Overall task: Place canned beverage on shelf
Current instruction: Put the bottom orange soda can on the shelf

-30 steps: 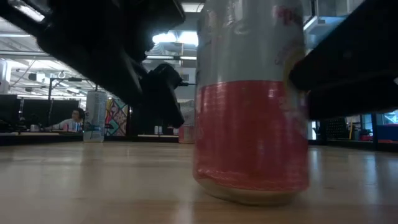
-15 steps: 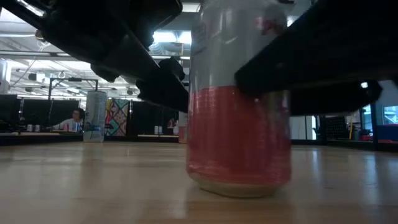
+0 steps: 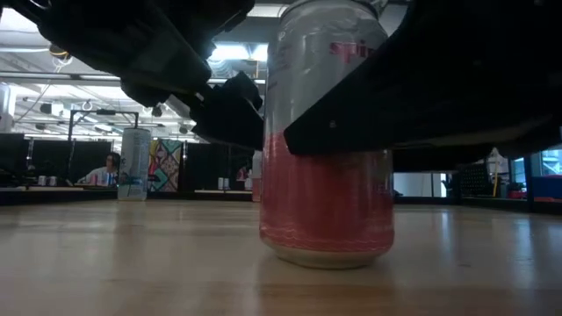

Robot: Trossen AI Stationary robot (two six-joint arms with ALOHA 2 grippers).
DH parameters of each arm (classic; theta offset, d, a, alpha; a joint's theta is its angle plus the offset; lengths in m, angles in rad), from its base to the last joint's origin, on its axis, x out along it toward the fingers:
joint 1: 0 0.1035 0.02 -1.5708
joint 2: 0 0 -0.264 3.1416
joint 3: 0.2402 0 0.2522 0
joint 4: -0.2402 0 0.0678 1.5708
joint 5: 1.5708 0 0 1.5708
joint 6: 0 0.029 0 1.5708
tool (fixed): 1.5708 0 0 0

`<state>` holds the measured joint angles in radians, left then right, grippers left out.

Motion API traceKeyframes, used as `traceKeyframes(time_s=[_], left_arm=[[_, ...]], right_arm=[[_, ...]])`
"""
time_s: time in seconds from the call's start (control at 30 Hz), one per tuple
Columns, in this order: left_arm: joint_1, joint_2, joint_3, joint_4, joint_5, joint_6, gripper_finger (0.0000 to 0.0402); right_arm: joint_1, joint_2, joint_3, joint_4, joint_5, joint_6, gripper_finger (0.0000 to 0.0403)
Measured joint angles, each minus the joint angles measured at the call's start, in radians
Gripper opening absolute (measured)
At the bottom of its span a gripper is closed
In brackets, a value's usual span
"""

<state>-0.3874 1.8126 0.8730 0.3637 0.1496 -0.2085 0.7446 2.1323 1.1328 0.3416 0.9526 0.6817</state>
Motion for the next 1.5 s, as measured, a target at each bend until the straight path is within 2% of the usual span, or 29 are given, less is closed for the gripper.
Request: traceKeyframes(time_s=[0.43, 0.53, 0.67, 0.9, 1.03, 1.3, 1.5], left_arm=[[-0.005, 0.000, 0.000, 0.023, 0.009, 0.000, 0.0309], [-0.006, 0.000, 0.000, 0.025, 0.016, 0.001, 0.0309], [-0.007, 0.000, 0.000, 0.024, 0.017, 0.000, 0.0309], [-0.008, -0.018, 0.000, 0.005, 0.036, -0.020, 0.0309], [-0.008, -0.126, 0.000, -0.069, 0.043, -0.025, 0.0309], [-0.007, -0.509, 0.000, -0.367, -0.091, -0.083, 0.0309], [-0.008, -0.767, 0.000, -0.518, -0.180, -0.144, 0.0309]], right_arm=[[-0.015, 0.000, 0.000, -0.002, 0.024, -0.011, 0.0345], [-0.021, 0.000, 0.000, -0.002, 0.022, -0.009, 0.0327], [-0.025, 0.000, -0.001, -0.013, 0.025, -0.007, 0.0273], [-0.025, -0.002, -0.001, -0.011, 0.030, 0.006, 0.0267], [-0.026, -0.022, 0.008, -0.018, 0.015, 0.011, 0.0267], [-0.073, -0.094, 0.117, -0.096, -0.003, -0.023, 0.0267], [-0.084, -0.156, 0.269, -0.283, -0.016, -0.091, 0.0267]])
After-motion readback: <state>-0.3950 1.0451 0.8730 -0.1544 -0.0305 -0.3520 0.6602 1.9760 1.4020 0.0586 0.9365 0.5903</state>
